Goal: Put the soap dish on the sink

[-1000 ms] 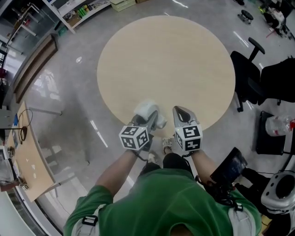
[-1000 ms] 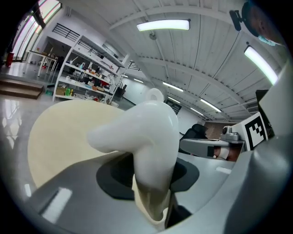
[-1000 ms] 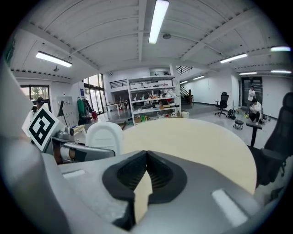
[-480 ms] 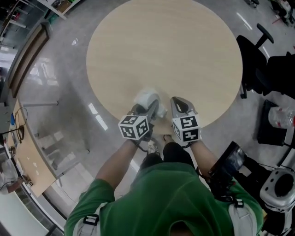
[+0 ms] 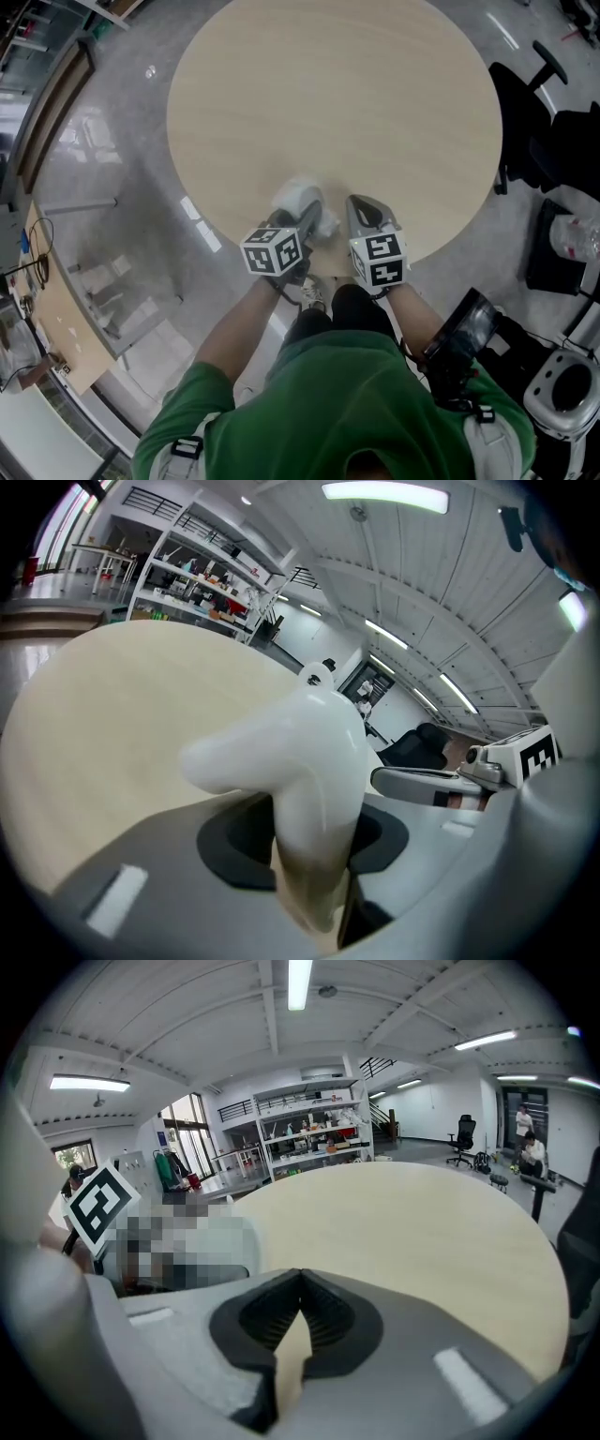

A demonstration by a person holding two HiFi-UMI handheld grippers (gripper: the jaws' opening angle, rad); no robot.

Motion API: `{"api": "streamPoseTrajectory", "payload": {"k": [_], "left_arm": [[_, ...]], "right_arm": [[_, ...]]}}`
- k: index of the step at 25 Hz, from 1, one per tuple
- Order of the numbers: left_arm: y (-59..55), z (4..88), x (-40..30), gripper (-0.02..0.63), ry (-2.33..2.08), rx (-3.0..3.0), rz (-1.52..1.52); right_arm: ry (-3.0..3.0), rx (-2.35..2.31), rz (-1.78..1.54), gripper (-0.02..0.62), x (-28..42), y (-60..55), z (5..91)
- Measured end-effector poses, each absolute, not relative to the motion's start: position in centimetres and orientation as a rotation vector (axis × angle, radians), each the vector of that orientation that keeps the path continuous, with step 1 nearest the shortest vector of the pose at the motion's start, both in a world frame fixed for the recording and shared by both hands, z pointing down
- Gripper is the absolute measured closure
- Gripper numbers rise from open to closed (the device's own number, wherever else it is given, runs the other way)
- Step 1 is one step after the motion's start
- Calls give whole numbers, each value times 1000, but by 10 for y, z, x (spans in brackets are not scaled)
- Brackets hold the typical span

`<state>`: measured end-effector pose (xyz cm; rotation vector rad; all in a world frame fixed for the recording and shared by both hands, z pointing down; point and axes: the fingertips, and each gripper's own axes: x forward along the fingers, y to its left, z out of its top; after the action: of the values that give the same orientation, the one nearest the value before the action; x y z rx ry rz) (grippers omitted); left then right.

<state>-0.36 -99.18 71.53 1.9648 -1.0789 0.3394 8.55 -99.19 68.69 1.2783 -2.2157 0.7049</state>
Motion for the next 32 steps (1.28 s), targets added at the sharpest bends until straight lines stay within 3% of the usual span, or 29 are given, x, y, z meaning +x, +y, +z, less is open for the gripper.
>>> {"api": "streamPoseTrajectory", "payload": {"k": [12, 26, 32], "left_arm": [[-978, 740, -24, 434, -1053, 1799, 487], [-979, 752, -34, 281, -1083, 1767, 807], [-976, 749, -43, 264, -1100, 1777, 838]], "right_arm": [[-2240, 1223, 712, 592, 71, -998, 689], [-2271, 1174, 718, 593, 68, -1014, 693], [-2275, 1162, 715, 592, 59, -1013, 690]]}}
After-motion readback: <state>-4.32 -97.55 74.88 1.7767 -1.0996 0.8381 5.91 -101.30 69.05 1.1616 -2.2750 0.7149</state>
